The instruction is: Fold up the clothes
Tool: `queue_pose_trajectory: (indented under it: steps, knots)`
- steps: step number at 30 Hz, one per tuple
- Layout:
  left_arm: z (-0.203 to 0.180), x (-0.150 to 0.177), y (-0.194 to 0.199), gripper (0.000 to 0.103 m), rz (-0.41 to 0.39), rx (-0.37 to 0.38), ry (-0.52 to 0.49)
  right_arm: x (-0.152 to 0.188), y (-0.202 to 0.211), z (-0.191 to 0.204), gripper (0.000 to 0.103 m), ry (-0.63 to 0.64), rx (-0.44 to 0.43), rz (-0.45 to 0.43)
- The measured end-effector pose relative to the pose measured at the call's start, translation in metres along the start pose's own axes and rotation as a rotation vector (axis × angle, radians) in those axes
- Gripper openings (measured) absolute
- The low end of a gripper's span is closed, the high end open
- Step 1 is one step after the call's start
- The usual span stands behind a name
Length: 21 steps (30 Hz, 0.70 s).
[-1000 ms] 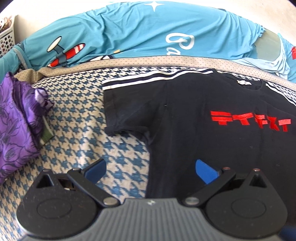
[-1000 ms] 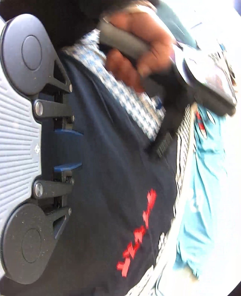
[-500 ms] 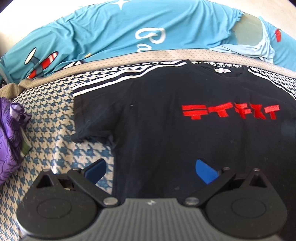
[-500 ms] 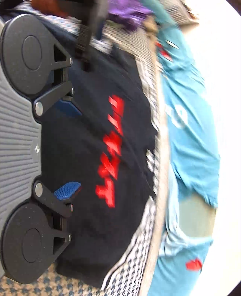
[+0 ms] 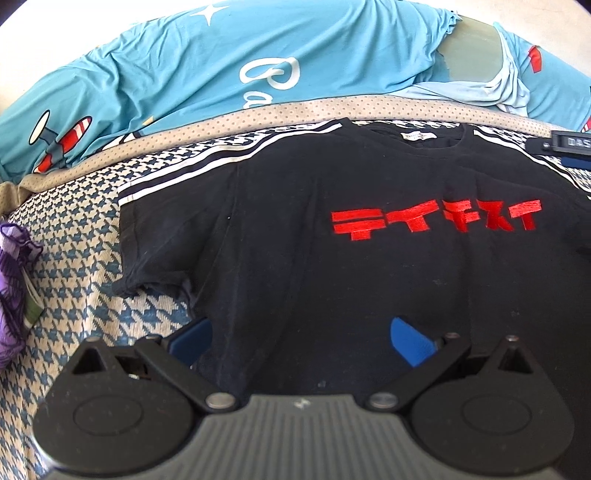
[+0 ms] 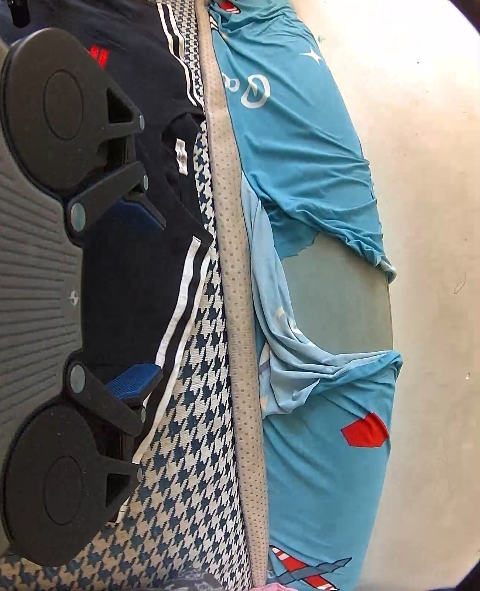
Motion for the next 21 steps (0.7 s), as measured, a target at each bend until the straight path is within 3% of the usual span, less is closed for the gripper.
queue_pose_trajectory:
  steps: [11,17,21]
  knots:
    - [-0.002,0.004,-0.008,0.103,0.027,0.012,0.005,-0.005,-0.049,-0.009,0.078,0.003,0.018,0.035]
    - [-0.002,0.005,-0.012,0.103,0.035,0.008,0.004,-0.001,-0.063,-0.006,0.077,0.080,0.048,0.057]
    - [-0.002,0.005,-0.015,0.103,0.041,0.005,0.003,-0.002,-0.064,0.001,0.057,0.127,0.040,0.035]
Point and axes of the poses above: each gripper's, at about its wrist camera, not at the fingertips, and y roughly against the way its jaws point, z to its left, x to its underside, the point moved 10 cm from there along -y, roughly the way its jaws point, and after that the axes turned 3 degrees about y, right-handed, at the moved point
